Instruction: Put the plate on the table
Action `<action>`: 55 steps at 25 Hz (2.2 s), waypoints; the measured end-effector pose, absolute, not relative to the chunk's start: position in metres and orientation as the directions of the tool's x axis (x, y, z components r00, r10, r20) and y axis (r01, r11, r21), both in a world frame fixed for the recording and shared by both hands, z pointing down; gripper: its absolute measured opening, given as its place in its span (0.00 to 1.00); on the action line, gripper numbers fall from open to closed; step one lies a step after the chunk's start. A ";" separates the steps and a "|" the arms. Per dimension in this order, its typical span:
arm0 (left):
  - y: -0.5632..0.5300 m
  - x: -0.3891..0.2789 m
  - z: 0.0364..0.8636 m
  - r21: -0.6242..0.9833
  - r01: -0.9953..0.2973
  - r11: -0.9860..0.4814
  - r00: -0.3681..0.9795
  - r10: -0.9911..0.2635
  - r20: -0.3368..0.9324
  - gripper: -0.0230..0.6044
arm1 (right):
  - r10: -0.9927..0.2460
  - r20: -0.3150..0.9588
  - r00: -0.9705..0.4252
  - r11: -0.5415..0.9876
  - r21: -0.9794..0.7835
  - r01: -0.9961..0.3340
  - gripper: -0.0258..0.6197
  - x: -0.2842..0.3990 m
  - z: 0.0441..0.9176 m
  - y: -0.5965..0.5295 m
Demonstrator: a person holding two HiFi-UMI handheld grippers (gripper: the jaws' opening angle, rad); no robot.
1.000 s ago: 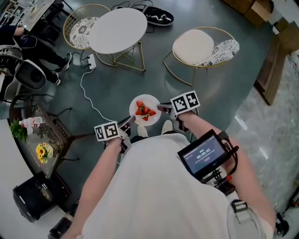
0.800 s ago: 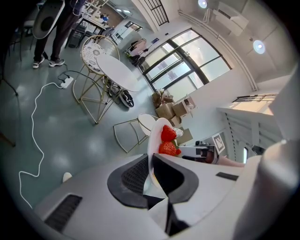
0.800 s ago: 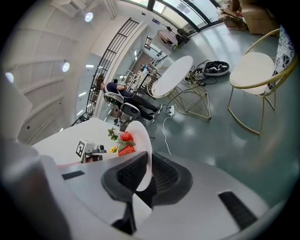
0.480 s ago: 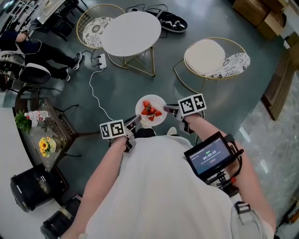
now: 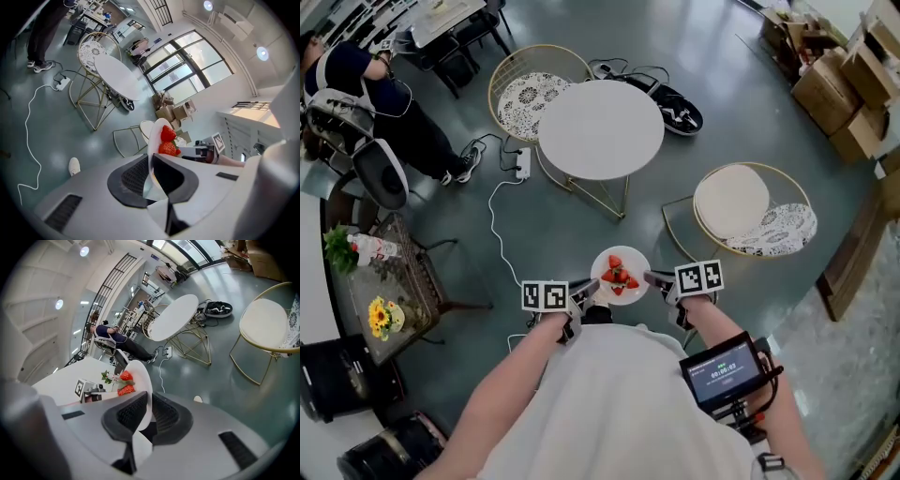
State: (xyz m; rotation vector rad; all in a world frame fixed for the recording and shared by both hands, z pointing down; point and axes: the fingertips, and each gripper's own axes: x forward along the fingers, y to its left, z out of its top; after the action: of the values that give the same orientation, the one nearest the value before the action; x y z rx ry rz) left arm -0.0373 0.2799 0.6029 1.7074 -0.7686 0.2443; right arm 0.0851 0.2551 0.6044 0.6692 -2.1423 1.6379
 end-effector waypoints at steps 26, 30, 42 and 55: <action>0.141 -0.153 0.601 0.806 -0.587 -0.076 0.768 -0.368 0.524 0.06 | -0.138 0.589 -0.796 0.249 -0.757 -0.604 0.07 -0.032 0.596 0.108; 0.128 -0.167 0.608 0.794 -0.605 -0.056 0.749 -0.376 0.545 0.06 | -0.107 0.580 -0.808 0.251 -0.770 -0.586 0.07 -0.047 0.608 0.093; 0.033 -0.181 0.610 0.774 -0.633 0.014 0.697 -0.425 0.577 0.06 | -0.026 0.569 -0.822 0.305 -0.778 -0.549 0.07 -0.065 0.609 -0.011; -0.070 -0.121 0.616 0.748 -0.664 -0.015 0.705 -0.347 0.619 0.06 | -0.045 0.563 -0.825 0.238 -0.796 -0.556 0.07 -0.002 0.624 -0.104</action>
State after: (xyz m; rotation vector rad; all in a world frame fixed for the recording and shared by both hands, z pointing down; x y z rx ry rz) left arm -0.1210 -0.0703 0.6162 1.6222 -0.8364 0.3048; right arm -0.0019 -0.1036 0.6238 0.5505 -2.0915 1.6170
